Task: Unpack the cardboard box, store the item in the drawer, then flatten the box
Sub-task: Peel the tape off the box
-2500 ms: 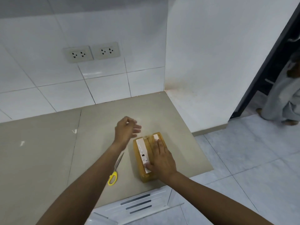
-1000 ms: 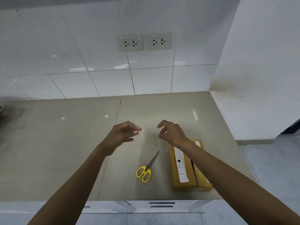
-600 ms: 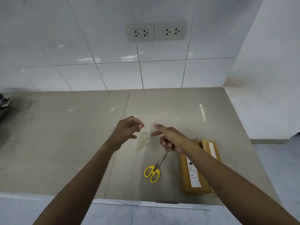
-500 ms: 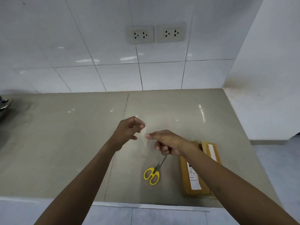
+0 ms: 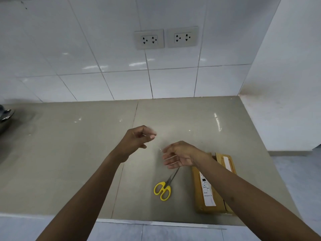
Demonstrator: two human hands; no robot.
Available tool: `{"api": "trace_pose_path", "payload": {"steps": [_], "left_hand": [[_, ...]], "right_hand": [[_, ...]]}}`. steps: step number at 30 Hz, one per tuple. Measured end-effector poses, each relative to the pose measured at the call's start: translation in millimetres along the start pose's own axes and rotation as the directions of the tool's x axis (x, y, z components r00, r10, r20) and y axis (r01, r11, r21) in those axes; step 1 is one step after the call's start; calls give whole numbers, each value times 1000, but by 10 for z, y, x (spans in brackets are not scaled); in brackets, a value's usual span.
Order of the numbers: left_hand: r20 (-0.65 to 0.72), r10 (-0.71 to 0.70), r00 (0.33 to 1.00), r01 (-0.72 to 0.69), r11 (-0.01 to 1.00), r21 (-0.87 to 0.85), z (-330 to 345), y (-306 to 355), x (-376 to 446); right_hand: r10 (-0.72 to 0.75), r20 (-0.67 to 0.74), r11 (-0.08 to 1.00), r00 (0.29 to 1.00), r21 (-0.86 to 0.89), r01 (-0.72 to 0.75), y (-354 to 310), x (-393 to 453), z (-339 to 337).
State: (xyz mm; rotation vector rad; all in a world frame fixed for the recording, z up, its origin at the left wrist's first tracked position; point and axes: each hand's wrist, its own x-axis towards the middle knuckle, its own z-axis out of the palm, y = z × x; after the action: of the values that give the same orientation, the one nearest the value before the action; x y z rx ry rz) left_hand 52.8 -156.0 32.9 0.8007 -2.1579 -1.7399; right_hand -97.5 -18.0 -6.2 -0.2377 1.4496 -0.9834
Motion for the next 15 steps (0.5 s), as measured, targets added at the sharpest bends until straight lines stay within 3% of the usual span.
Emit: {"api": "trace_pose_path", "payload": {"steps": [4, 7, 9, 12, 15], "left_hand": [[99, 80, 992, -92, 988, 122, -55, -149, -86], [187, 173, 967, -240, 867, 437, -59, -392, -131], [243, 239, 940, -341, 658, 671, -74, -599, -153], [344, 313, 885, -446, 360, 819, -40, -866, -170], [409, 320, 854, -492, 243, 836, 27, -1100, -209]], "right_hand": [[48, -80, 963, 996, 269, -24, 52, 172, -100], [8, -188, 953, 982, 300, 50, 79, 299, -177], [-83, -321, 979, 943, 151, 138, 128, 409, -175], [-226, -448, 973, 865, -153, 175, 241, 544, -146], [-383, -471, 870, 794, -472, 140, 320, 549, -93]]}}
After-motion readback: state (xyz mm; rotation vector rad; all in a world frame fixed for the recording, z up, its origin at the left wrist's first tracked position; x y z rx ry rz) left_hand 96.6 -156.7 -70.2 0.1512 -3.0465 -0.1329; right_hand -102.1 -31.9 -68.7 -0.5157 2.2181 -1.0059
